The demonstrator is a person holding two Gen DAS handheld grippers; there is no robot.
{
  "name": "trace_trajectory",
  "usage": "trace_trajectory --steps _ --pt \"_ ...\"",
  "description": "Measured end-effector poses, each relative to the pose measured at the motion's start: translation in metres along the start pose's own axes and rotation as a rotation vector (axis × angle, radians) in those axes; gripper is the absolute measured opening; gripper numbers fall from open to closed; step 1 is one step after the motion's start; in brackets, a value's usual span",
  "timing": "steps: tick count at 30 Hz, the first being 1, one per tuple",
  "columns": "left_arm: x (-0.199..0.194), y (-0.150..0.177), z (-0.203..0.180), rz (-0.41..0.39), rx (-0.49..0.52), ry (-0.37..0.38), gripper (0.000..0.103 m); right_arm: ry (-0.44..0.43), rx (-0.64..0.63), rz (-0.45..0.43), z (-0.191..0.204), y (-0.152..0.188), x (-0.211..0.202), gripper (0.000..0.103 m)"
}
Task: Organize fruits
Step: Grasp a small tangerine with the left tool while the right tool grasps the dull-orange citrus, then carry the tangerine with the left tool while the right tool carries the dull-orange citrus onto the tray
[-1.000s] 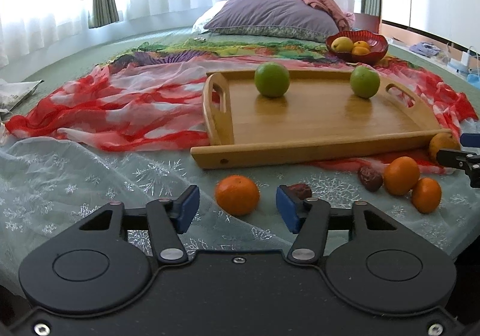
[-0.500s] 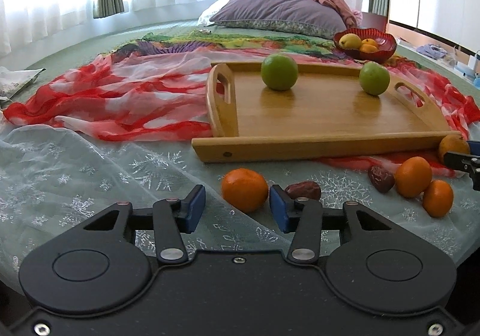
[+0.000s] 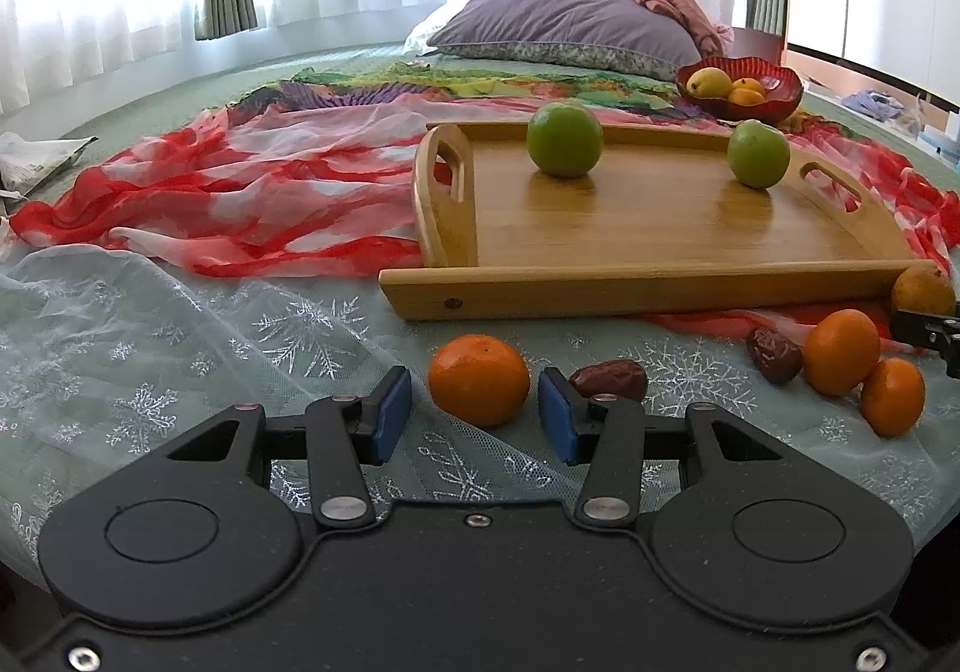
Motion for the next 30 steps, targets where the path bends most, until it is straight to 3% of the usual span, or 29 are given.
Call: trace_trajectory --steps 3,7,12,22,30 --pt "0.0 0.0 0.0 -0.006 -0.006 -0.003 0.044 0.011 0.014 -0.006 -0.001 0.0 0.002 0.062" --pt "-0.001 -0.002 0.001 -0.026 -0.014 -0.009 0.032 0.024 0.033 -0.012 -0.002 0.001 0.005 0.059" --pt "-0.011 -0.011 -0.001 -0.095 0.021 -0.048 0.032 0.045 0.044 -0.035 -0.003 0.0 0.003 0.054" --pt "-0.023 -0.041 -0.017 -0.13 0.011 -0.003 0.032 0.064 0.042 -0.1 -0.007 -0.022 -0.012 0.053" --pt "-0.009 -0.069 -0.045 -0.139 0.011 0.052 0.032 0.058 0.011 -0.135 -0.004 -0.053 -0.005 0.054"
Point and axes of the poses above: each gripper's, at about its wrist camera, not at the fingertips, and x roughly the way its jaws point, z to its left, y to its underside, the point moved 10 cm from there along x, roughly the way its jaws point, and after that the axes turned 10 degrees about -x, right-handed, at the moved point
